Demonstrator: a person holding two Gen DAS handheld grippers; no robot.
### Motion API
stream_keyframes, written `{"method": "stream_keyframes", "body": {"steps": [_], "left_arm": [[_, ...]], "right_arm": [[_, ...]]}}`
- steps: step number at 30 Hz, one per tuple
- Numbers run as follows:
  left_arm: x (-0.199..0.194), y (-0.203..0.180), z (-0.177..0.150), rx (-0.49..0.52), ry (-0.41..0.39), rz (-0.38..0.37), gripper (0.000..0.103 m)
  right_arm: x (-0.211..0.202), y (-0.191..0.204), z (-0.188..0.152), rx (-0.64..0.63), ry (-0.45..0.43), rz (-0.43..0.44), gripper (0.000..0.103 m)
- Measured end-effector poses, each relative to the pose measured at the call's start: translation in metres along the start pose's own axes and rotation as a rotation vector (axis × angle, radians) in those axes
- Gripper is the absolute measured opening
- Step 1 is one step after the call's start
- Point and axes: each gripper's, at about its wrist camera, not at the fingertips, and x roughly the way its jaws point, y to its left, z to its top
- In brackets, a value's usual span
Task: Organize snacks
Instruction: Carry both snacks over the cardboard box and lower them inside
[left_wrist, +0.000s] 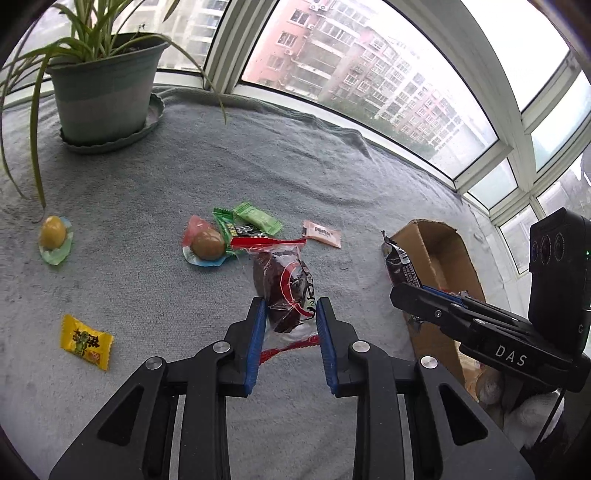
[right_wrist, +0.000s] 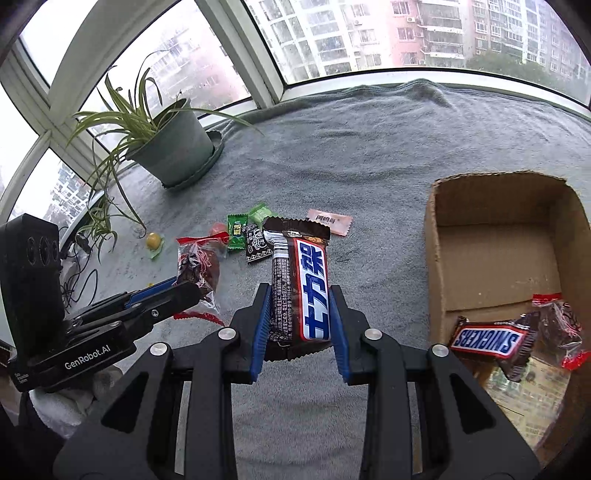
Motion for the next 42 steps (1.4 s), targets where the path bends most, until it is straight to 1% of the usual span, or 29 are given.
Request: {"method": "stream_keyframes", "body": {"steps": [5, 8, 15, 24, 28, 35, 42], "left_arm": [[-0.015, -0.027, 0.005, 0.064, -0.036, -0.019, 0.026], [-0.019, -0.045, 0.007, 0.106, -0.051, -0.030, 0.026], [-0.007, -0.085, 0.013, 0.185, -0.041, -0.075, 0.026], [0.025, -0.141, 0.015, 0.271, 0.011, -0.142, 0.026], [0.043, -0.159, 0.014, 0.298, 0.043, -0.157, 0.026], [0.063, -0.181, 0.009, 0.346, 0.080, -0.149, 0.026], [0.078, -0.191, 0.003, 0.371, 0.111, -0.129, 0.026]], "right_arm": [[-0.031, -0.013, 0.001, 0.015, -0.059, -0.028, 0.031], [-0.048, -0.022, 0.000, 0.017, -0.093, -0.061, 0.031], [-0.082, -0.057, -0.005, 0.051, -0.151, -0.137, 0.031], [-0.102, -0.109, -0.019, 0.136, -0.161, -0.228, 0.031], [-0.106, -0.127, -0.026, 0.167, -0.165, -0.263, 0.031], [-0.101, -0.150, -0.037, 0.205, -0.138, -0.292, 0.031], [-0.093, -0.157, -0.042, 0.217, -0.116, -0.295, 0.031]]}}
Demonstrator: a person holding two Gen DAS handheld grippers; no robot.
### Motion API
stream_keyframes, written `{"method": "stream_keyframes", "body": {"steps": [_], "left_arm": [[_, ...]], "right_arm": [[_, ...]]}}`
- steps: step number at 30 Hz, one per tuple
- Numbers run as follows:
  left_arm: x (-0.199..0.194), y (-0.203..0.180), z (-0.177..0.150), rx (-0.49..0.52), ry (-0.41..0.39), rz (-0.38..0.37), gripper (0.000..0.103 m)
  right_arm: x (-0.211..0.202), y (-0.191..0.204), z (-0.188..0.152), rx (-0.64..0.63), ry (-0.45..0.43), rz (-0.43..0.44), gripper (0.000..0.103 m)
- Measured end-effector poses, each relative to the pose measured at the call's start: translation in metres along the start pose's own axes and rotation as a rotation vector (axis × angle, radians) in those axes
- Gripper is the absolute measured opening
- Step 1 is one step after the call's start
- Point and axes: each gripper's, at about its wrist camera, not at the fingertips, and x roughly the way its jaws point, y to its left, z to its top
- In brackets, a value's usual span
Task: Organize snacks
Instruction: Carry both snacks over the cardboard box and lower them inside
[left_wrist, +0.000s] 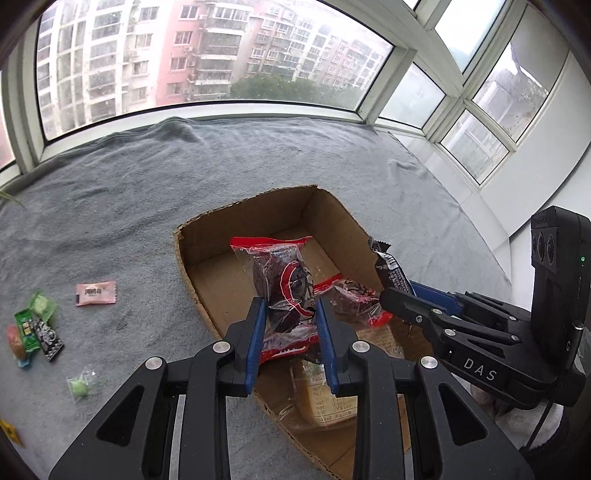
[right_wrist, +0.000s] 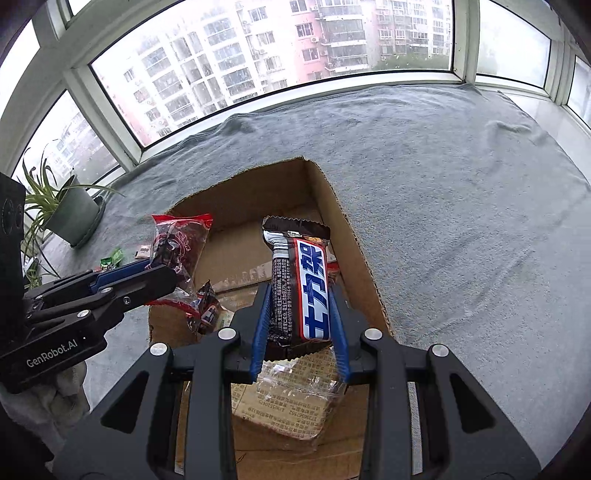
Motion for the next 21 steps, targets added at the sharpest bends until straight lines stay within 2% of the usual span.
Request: {"method": "stream_keyframes", "body": {"steps": [10, 21], "left_arm": [[0.003, -0.004, 0.000, 0.013, 0.008, 0.009, 0.026], [-0.002, -0.002, 0.000, 0.010, 0.006, 0.016, 0.027]], "right_arm": [[0.002, -0.001, -0.001, 0.008, 0.008, -0.002, 0.032], [-0.013, 0.006, 0.003, 0.009, -0.029, -0.008, 0.033]]}}
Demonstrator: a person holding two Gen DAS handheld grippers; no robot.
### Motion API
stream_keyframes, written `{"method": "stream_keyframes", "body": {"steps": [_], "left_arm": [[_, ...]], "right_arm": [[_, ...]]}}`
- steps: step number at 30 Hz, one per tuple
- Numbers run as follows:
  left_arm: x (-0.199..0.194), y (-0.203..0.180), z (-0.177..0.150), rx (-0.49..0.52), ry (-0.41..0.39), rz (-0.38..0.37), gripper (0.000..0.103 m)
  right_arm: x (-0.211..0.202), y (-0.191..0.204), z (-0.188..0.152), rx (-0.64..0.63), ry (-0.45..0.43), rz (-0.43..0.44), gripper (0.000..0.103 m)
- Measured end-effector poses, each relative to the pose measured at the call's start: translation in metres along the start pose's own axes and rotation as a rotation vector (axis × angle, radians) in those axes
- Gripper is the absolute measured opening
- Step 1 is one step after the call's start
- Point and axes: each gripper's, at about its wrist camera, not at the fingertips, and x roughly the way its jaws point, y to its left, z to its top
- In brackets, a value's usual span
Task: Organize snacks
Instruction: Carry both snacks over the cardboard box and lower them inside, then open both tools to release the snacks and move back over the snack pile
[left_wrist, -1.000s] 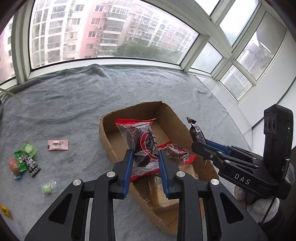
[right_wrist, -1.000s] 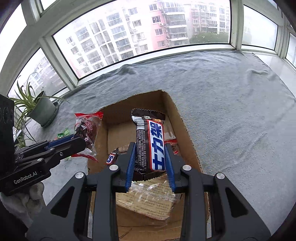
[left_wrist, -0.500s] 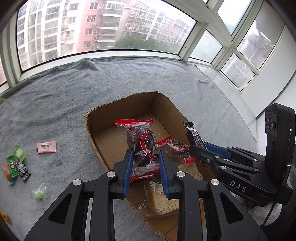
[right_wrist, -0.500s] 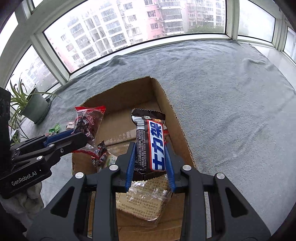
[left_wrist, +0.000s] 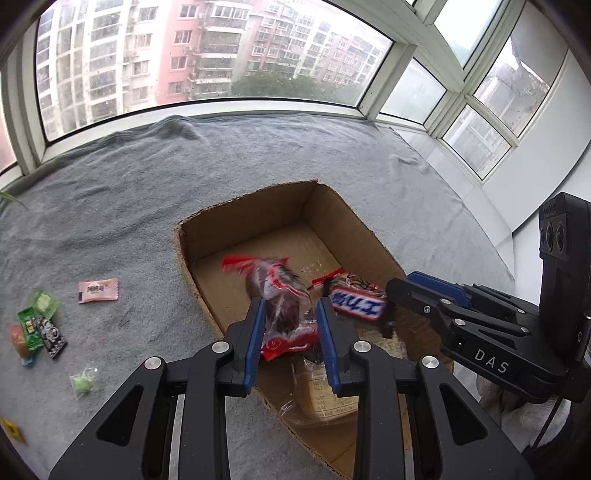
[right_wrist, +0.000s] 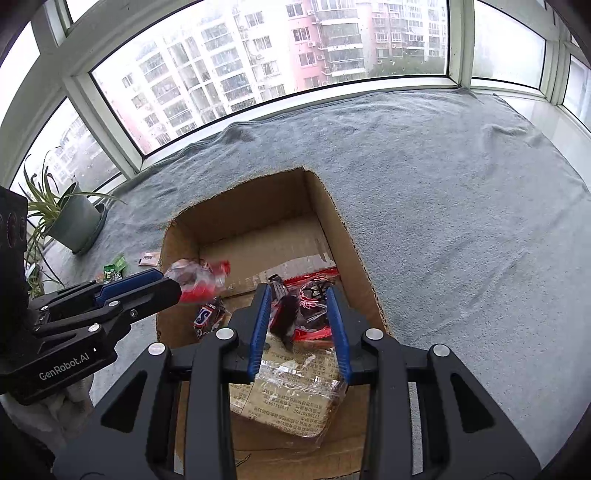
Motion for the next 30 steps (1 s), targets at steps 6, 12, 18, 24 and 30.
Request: {"method": "stream_keyframes", "body": {"steps": [6, 12, 18, 24, 30], "left_arm": [[-0.010, 0.000, -0.001, 0.002, -0.023, 0.001, 0.027], [-0.029, 0.005, -0.004, 0.003, -0.063, 0.013, 0.027], [-0.054, 0.022, -0.012, -0.023, -0.099, 0.031, 0.029], [-0.084, 0.063, -0.031, -0.097, -0.136, 0.086, 0.029], [-0.119, 0.125, -0.064, -0.244, -0.159, 0.167, 0.035]], "right_arm": [[-0.006, 0.010, 0.003, -0.014, -0.011, 0.003, 0.033], [-0.016, 0.029, 0.007, -0.047, -0.036, 0.023, 0.038], [-0.022, 0.060, 0.010, -0.098, -0.064, 0.079, 0.061], [-0.018, 0.095, 0.008, -0.159, -0.060, 0.152, 0.061], [-0.005, 0.132, 0.002, -0.230, -0.023, 0.216, 0.062]]}}
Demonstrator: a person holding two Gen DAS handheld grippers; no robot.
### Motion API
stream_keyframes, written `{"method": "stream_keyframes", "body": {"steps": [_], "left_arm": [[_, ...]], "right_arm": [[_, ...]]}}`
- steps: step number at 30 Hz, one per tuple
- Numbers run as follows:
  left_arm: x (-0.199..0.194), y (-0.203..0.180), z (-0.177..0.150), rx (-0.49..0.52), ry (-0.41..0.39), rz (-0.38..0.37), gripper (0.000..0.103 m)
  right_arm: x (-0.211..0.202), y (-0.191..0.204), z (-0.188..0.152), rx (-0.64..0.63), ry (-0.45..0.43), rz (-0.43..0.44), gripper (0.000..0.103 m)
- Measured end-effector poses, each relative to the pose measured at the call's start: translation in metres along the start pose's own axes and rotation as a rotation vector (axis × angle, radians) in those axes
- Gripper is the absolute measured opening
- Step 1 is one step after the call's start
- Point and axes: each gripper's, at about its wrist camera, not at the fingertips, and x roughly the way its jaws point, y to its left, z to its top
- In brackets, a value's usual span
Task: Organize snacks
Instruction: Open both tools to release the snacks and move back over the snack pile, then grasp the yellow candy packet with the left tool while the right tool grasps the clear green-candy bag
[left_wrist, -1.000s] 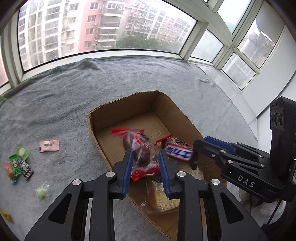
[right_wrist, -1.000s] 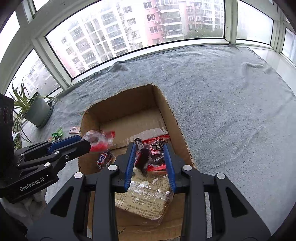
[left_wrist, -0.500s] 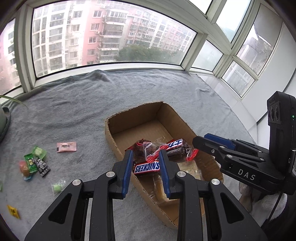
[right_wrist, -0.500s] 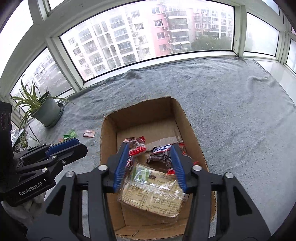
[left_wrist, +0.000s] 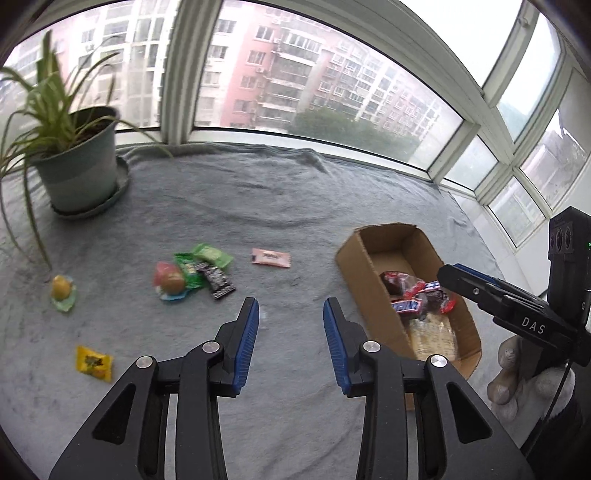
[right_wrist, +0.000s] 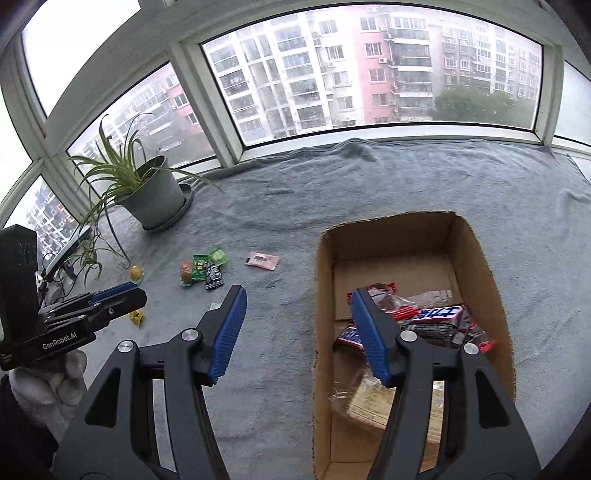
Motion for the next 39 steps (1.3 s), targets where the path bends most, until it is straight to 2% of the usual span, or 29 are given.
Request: {"method": "stream_keyframes", "body": {"steps": [8, 13, 19, 23, 28, 31, 39], "left_arm": [[-0.027, 0.086, -0.037, -0.186, 0.014, 0.100, 0.038], [-0.028, 0.119, -0.058, -0.271, 0.036, 0.138, 0.040], [-0.015, 0.137, -0.070, -0.332, 0.072, 0.142, 0.044], [-0.005, 0.147, -0.073, -0.367, 0.090, 0.138, 0.045], [0.006, 0.155, -0.072, -0.388, 0.105, 0.132, 0.045], [0.009, 0.160, -0.069, -0.387, 0.105, 0.130, 0.045], [0.020, 0.155, -0.058, -0.336, 0.099, 0.157, 0.045]], "right_arm": [[0.046, 0.050, -0.003, -0.130, 0.102, 0.080, 0.062], [0.086, 0.074, -0.013, -0.183, 0.201, 0.113, 0.062], [0.125, 0.081, -0.027, -0.151, 0.308, 0.158, 0.062], [0.137, 0.080, -0.033, -0.129, 0.337, 0.159, 0.062], [0.146, 0.079, -0.032, -0.109, 0.350, 0.163, 0.061], [0.152, 0.080, -0.030, -0.101, 0.355, 0.169, 0.054], [0.170, 0.094, -0.022, -0.125, 0.326, 0.135, 0.054]]}}
